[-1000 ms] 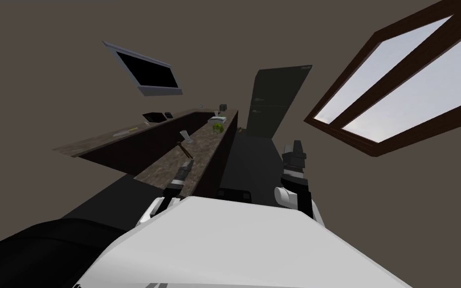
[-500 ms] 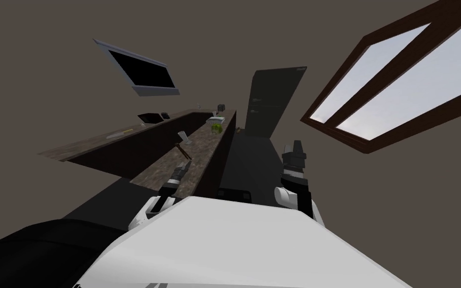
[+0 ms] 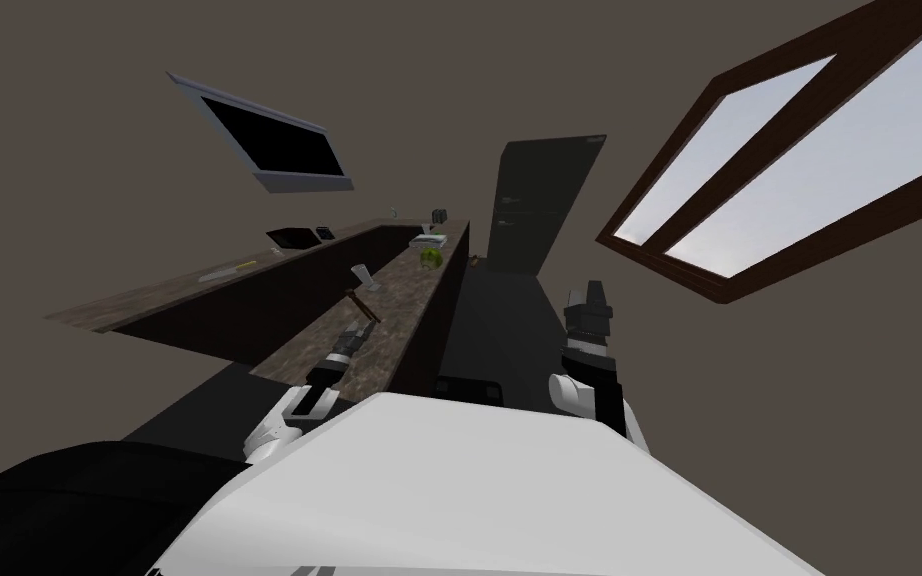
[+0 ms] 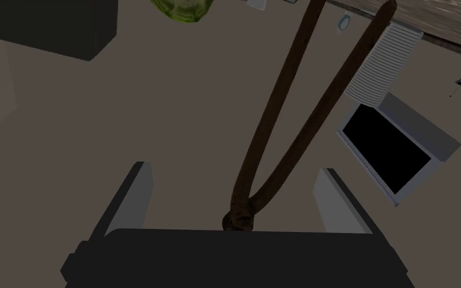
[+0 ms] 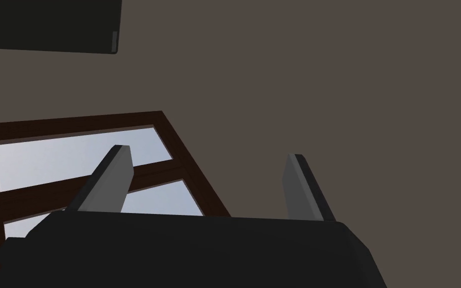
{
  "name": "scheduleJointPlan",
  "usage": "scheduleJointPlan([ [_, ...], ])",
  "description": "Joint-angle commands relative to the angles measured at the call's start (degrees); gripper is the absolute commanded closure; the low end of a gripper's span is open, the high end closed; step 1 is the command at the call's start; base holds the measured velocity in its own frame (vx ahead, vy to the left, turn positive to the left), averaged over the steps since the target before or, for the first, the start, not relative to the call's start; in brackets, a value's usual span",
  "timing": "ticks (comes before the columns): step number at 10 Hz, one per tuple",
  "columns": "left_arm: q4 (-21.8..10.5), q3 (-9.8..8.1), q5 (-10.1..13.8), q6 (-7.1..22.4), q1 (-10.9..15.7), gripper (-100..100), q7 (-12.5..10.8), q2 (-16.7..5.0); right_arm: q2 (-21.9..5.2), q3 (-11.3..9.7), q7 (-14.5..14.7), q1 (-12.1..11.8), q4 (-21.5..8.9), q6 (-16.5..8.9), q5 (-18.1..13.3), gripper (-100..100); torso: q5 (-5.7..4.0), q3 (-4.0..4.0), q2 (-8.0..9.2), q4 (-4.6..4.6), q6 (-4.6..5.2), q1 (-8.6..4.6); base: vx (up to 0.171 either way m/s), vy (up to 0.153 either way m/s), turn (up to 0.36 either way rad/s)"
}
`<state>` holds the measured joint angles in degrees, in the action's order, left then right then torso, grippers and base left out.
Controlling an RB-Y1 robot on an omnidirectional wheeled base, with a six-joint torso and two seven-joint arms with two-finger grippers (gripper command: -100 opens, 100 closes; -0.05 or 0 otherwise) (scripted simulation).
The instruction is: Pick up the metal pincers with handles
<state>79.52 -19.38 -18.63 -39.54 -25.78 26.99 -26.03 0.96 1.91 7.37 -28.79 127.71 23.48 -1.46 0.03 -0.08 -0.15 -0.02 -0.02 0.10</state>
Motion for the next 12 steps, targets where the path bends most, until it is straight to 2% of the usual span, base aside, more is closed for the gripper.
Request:
scheduleJointPlan([
  [1, -1.85, -0.68, -0.63, -0.07, 1.37, -100, 1.23, -1.34, 0.00, 0.00, 0.00, 0.00, 0.00, 0.00, 0.00, 0, 0.00, 0.00, 0.00, 0.00, 0.00, 0.00, 0.023, 0.013, -0.037],
  [5, -6.44, -2.40, -1.92, -0.35, 4.89, -100, 3.65, -5.40, 0.00, 0.00, 0.00, 0.00, 0.00, 0.00, 0.00, 0, 0.00, -0.03, -0.05, -0.01, 0.00, 0.00, 0.034, 0.016, -0.037],
  [6, -5.61, -2.08, -1.78, -0.41, 4.20, -100, 3.48, -4.32, 0.00, 0.00, 0.00, 0.00, 0.00, 0.00, 0.00, 0, 0.00, -0.04, -0.07, -0.02, -0.01, -0.01, 0.020, 0.008, -0.007],
  [7, -5.70, -2.13, -1.82, -0.43, 4.28, 0, 3.67, -4.39, 0.00, 0.00, 0.00, 0.00, 0.00, 0.00, 0.00, 0, 0.00, -0.01, 0.00, -0.01, -0.02, -0.05, 0.000, 0.000, 0.000],
  [8, -8.37, -1.11, -3.28, 0.49, 7.13, -100, 4.02, -3.53, 0.00, 0.00, 0.00, 0.00, 0.00, 0.00, 0.00, 0, -0.01, 0.03, 0.06, 0.01, -0.02, -0.08, -0.041, 0.021, 0.144],
  [9, -8.37, -1.11, -3.28, 0.49, 8.44, -100, 4.02, -3.53, 0.00, 0.00, 0.00, 0.00, 0.00, 0.00, 0.00, 0, 0.00, 0.10, 0.19, 0.03, -0.04, -0.03, -0.064, 0.018, 0.052],
  [10, -9.84, -0.09, -4.74, 1.40, 9.90, -100, 4.38, -2.67, 0.00, 0.00, 0.00, 0.01, 0.00, 0.00, 0.00, 0, 0.00, 0.16, 0.28, 0.06, -0.01, -0.02, -0.053, 0.018, -0.031],
  [12, -11.04, -0.09, -4.74, 1.40, 12.72, -100, 4.38, -2.67, 0.00, 0.00, 0.00, 0.01, 0.00, 0.00, 0.00, 0, -0.01, 0.12, 0.20, 0.05, -0.01, -0.06, -0.022, 0.002, -0.003],
])
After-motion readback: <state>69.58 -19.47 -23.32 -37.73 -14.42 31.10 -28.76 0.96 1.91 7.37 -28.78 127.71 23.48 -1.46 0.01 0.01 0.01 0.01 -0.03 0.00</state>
